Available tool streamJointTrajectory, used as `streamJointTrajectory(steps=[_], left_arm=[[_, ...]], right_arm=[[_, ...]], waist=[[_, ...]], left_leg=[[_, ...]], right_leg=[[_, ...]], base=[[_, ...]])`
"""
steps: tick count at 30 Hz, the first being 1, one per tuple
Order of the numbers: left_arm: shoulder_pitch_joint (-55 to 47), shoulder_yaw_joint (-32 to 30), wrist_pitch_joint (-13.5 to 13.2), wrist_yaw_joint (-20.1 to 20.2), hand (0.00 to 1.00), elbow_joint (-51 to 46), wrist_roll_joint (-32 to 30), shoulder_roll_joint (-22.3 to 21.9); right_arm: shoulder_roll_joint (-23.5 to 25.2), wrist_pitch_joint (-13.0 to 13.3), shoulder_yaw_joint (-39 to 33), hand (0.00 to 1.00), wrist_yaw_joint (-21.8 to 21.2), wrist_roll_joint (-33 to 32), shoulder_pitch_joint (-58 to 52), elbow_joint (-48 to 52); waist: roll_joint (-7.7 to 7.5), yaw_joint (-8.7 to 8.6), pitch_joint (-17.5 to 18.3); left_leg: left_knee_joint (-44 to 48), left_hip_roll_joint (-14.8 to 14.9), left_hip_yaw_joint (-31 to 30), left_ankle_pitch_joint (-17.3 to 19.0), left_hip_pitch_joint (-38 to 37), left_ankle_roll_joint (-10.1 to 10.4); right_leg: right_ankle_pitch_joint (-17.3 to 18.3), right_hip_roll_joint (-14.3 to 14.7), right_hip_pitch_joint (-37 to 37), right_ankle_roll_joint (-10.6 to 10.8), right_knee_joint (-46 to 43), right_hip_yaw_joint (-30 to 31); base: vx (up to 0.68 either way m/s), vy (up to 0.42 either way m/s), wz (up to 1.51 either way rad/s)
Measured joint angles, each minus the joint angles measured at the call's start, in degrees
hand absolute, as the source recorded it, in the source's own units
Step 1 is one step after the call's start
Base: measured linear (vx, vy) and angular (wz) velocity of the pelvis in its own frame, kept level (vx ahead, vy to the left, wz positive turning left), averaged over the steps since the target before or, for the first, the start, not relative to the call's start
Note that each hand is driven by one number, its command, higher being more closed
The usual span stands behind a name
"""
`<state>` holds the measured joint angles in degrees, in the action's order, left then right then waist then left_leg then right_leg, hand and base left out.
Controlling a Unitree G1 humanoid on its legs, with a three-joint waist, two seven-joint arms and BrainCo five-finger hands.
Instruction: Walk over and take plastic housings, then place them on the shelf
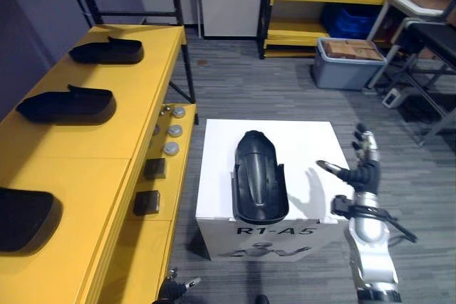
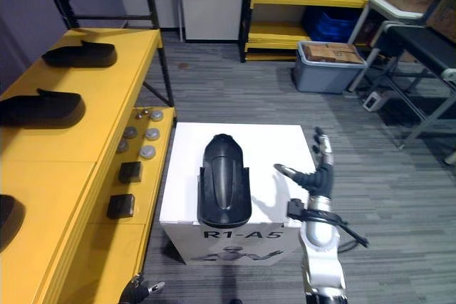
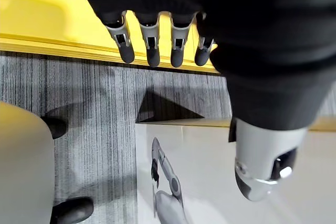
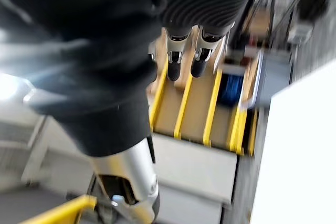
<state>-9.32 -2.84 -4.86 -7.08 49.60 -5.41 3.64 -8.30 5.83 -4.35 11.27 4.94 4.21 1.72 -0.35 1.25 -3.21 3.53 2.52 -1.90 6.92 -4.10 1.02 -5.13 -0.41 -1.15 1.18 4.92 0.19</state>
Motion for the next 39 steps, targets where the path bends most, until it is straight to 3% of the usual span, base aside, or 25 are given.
streamJointTrajectory(steps=[11, 23, 24, 30, 39], left_arm=[[0.54, 0.1, 0.04, -0.34, 0.0, 0.02, 0.1, 0.17], [1.73, 1.77, 0.26, -1.76, 0.0, 0.59, 0.13, 0.24], [2.32, 2.15, 0.35, -1.75, 0.0, 1.36, 0.11, 0.41], [2.87, 2.66, 0.54, -1.69, 0.0, 1.87, -0.4, 0.59], [4.05, 2.71, 0.62, -1.69, 0.0, 3.8, -0.49, 0.76]], right_arm=[[2.12, -6.41, 1.13, 0.0, 2.02, 10.56, 6.51, -21.08], [1.85, -7.11, 2.33, 0.0, 3.32, 11.14, 16.41, -36.97], [1.58, -6.97, 2.37, 1.0, 3.28, 11.14, 17.53, -38.55], [-0.82, -6.96, 3.49, 1.0, 2.08, 13.88, 22.0, -44.32], [-4.41, -5.73, 5.33, 1.0, 0.32, 11.76, 23.47, -46.19]], waist=[[0.11, 0.39, -1.22], [-0.42, 0.95, -2.38], [-0.58, 0.93, -2.47], [-1.2, 0.92, -2.61], [-1.4, 0.81, -2.7]], left_leg=[[-1.39, 0.23, -2.55, -1.21, -0.27, 0.81], [-2.31, 0.15, -2.89, -1.66, -0.21, 0.84], [-2.4, 0.11, -3.05, -1.75, -0.21, 0.81], [-3.31, 0.07, -3.21, -2.31, -0.28, 0.79], [-3.41, 0.36, -3.19, -2.29, -0.36, 0.82]], right_leg=[[-0.22, 0.16, -0.55, -0.23, 0.02, -2.82], [-0.21, 0.16, -0.24, -0.23, 0.11, -3.24], [-0.21, 0.13, -0.27, -0.23, 0.11, -3.43], [-0.21, 0.06, -0.06, -0.23, 0.1, -3.76], [-0.21, 0.24, -0.08, -0.23, 0.05, -3.81]], base=[[-0.01, -0.003, 0.11], [0.0, 0.001, 0.01], [0.0, 0.003, 0.04], [0.0, 0.001, 0.01], [0.0, 0.0, 0.0]])
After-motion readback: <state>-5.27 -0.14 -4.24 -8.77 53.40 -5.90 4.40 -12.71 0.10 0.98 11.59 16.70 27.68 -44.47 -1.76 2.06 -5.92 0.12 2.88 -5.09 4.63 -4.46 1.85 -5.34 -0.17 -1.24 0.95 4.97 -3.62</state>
